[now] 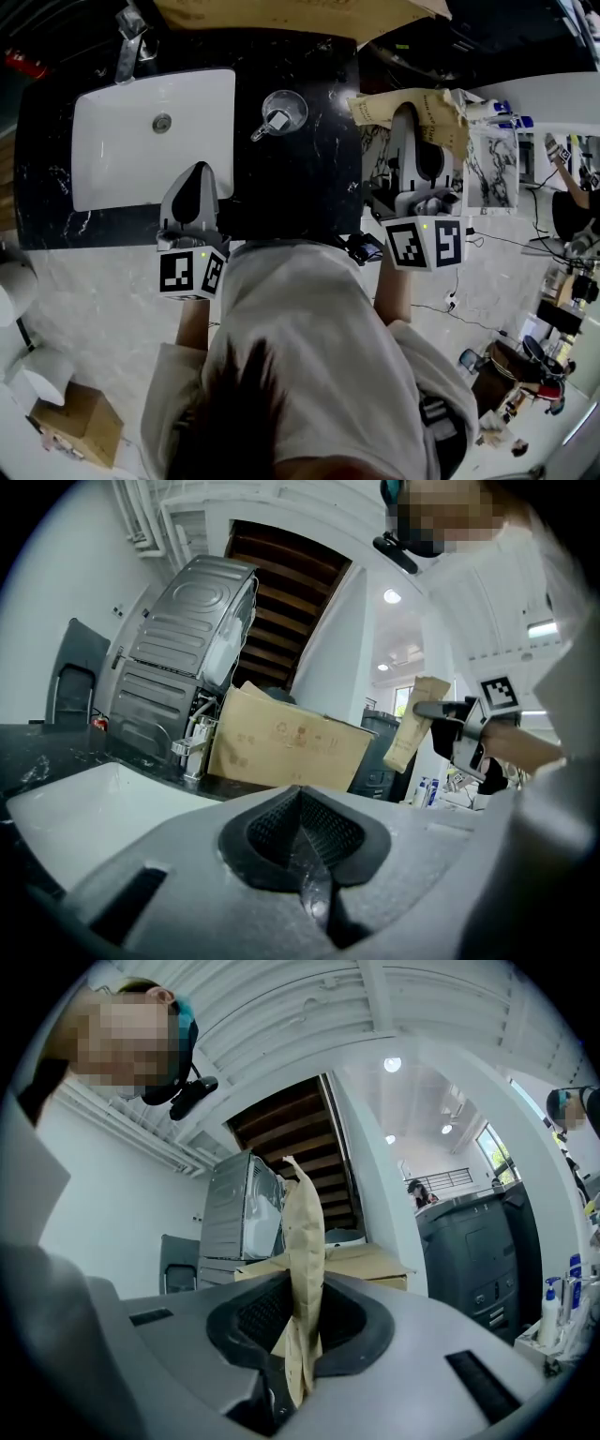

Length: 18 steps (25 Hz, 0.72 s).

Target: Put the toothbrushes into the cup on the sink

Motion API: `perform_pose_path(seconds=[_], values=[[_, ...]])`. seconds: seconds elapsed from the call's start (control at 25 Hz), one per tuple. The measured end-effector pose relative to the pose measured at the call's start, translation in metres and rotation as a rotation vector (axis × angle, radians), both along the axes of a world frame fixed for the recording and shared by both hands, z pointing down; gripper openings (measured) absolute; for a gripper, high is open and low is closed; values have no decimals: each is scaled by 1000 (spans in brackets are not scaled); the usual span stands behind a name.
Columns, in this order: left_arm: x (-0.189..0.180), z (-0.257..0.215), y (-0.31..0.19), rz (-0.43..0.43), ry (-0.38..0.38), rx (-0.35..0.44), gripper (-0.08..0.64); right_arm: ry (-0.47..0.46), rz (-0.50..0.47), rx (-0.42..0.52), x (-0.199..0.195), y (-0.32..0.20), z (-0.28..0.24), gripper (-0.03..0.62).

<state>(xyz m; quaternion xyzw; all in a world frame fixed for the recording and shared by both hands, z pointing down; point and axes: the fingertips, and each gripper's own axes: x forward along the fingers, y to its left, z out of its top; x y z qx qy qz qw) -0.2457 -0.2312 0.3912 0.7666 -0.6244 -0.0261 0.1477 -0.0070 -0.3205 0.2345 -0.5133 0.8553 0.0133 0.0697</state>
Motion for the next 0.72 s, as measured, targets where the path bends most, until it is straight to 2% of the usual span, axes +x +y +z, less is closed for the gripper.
perform_pose_path(seconds=[0.32, 0.72], values=[[-4, 2, -3, 4, 7, 5, 9, -12, -61, 22, -30, -1, -8, 55], [-9, 7, -3, -4, 18, -1, 9, -22, -129, -9, -65, -5, 5, 55]])
